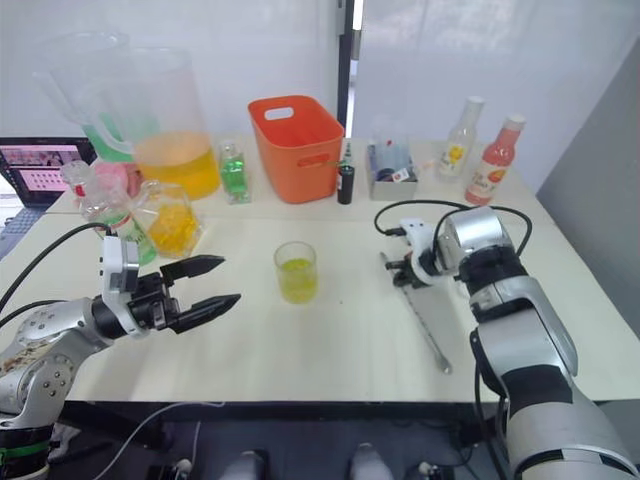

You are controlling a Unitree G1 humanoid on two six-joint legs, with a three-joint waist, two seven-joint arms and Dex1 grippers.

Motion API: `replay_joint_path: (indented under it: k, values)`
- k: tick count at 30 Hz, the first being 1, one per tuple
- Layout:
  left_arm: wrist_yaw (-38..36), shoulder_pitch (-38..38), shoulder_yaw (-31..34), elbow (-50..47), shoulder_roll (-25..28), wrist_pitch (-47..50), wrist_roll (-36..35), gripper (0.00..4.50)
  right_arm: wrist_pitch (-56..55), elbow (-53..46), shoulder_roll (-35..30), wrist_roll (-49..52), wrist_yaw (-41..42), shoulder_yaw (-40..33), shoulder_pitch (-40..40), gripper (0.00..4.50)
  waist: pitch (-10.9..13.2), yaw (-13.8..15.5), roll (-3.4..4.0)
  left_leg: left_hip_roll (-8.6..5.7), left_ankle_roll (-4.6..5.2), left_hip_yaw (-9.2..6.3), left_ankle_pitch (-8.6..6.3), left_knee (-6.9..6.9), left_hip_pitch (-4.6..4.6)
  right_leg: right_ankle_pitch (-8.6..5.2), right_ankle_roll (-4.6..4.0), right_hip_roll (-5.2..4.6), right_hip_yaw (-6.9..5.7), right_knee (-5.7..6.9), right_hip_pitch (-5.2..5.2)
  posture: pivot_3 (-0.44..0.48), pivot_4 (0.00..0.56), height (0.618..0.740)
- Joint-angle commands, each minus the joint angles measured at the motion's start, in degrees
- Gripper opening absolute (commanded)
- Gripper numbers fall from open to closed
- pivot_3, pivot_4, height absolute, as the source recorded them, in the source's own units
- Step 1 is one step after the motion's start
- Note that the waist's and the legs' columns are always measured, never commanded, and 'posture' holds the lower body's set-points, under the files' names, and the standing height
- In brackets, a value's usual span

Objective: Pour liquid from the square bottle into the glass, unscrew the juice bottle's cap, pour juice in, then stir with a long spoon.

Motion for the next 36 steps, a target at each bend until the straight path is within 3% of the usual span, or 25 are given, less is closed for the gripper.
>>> replay_joint_path:
  k: [1,7,10,14,18,21,23,27,32,36]
  values:
    - [-0.1,0.0,1.6,-1.6,0.8,-0.4,-0.9,4.50,1.6,-1.4,-0.6,-2.2,1.7,-1.4,-0.8,1.27,0.0,0.0,0.00,0.00,0.00,-0.01,0.00,0.00,0.01,0.00,0.00,0.00,0.00,0.01,0.00,0.000,0.150,0.740]
    - [-1.9,-0.1,0.8,0.1,2.4,-2.3,1.5,4.50,7.4,-11.9,-6.7,-1.9,5.5,-3.4,-2.3,3.39,0.0,0.5,0.07,-0.02,0.00,0.00,0.00,0.01,-0.11,-0.08,-0.12,-0.02,0.01,0.01,-0.09,0.000,0.150,0.740]
    - [-2.9,0.0,0.7,1.9,3.6,-3.6,3.2,4.50,13.0,-18.3,-9.4,1.8,7.5,-8.8,-2.5,4.41,0.0,0.3,0.07,-0.01,0.00,0.00,0.00,-0.05,-0.09,-0.10,-0.17,-0.01,0.01,-0.01,-0.11,0.000,0.150,0.740]
    - [-4.5,-1.0,0.8,6.8,6.0,-1.5,3.3,4.50,15.0,-38.0,-18.9,7.3,12.4,-10.4,6.0,4.46,0.0,0.4,0.07,0.00,0.00,-0.02,-0.01,-0.13,-0.08,-0.19,-0.16,-0.01,-0.01,0.01,-0.12,0.000,0.150,0.740]
    - [-7.5,-1.9,0.6,12.4,9.2,-3.0,5.7,4.50,12.4,-53.3,-21.3,10.6,10.8,-24.4,19.2,4.46,0.0,0.4,0.06,0.00,-0.01,0.01,-0.02,-0.12,-0.08,-0.44,-0.36,-0.03,0.00,-0.03,-0.09,0.000,0.150,0.740]
    - [-7.6,-0.9,0.6,13.7,10.8,-7.6,10.2,4.50,2.7,-63.0,-15.2,10.0,5.5,-38.7,30.9,4.46,0.0,0.3,0.04,-0.01,-0.01,0.01,-0.01,-0.07,-0.07,-0.42,-0.34,-0.03,0.01,0.00,-0.07,0.000,0.150,0.740]
    - [-5.7,0.0,0.8,15.1,10.9,-11.6,14.0,4.50,-6.3,-68.7,-12.0,6.5,1.0,-43.9,38.4,4.46,0.0,0.3,0.04,0.00,0.00,0.06,-0.01,-0.05,-0.03,-0.37,-0.32,-0.05,0.03,0.01,-0.07,0.000,0.150,0.740]
    - [-7.9,1.3,3.0,23.7,10.5,-18.5,15.8,4.50,-13.5,-75.3,-7.3,12.8,7.9,-54.9,54.5,4.46,0.0,0.6,0.03,0.00,0.00,0.07,-0.01,-0.05,0.04,-0.36,-0.33,-0.05,0.03,0.02,0.01,0.000,0.150,0.740]
    - [-7.7,1.0,3.3,30.6,10.2,-19.8,16.8,4.50,-36.4,-73.7,-6.0,5.6,15.2,-56.5,73.7,4.46,0.0,0.9,0.02,0.00,-0.01,0.08,-0.01,0.00,0.08,-0.34,-0.35,-0.07,0.02,0.00,0.09,0.000,0.150,0.740]
    - [-8.9,2.5,3.6,33.2,10.0,-18.5,16.0,4.50,-50.1,-68.2,-4.3,2.4,17.8,-57.0,80.9,4.46,0.0,0.4,-0.01,0.00,-0.47,0.10,-0.30,0.04,0.67,-0.29,-0.39,-0.11,0.02,-0.09,0.63,0.000,0.150,0.740]
